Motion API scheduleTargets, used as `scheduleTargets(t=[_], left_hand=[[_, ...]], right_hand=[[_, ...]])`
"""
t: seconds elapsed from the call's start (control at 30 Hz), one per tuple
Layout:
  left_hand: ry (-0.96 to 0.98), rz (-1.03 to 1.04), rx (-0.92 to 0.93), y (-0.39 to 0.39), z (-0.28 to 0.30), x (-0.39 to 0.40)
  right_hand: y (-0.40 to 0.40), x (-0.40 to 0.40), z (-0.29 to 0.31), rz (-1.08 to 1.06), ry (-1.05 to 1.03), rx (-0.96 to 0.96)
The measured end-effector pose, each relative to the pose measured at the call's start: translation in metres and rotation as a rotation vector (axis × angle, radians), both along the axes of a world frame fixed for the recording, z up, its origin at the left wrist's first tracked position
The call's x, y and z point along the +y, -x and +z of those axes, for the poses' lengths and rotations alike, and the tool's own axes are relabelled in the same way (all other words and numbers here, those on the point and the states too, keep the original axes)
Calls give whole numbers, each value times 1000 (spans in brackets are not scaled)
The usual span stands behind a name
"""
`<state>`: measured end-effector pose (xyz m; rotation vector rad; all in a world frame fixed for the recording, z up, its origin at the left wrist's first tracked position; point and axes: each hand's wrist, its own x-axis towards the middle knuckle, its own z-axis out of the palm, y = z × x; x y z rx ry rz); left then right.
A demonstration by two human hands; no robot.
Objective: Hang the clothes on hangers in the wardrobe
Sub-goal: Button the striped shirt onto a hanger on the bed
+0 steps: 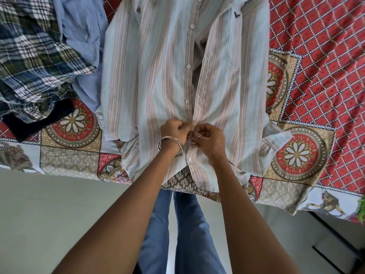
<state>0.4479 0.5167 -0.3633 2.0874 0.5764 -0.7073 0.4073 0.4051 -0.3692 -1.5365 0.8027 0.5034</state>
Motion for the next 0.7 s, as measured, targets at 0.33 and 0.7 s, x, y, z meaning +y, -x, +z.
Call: scheduleTargets(t=[0.33,0.7], left_hand=[[-6,86,-91,10,-4,-2],[197,311,105,8,-10,-5]], right_hand=[[1,2,0,4,-39,-17],[-14,-7,-1,251,129,-77]])
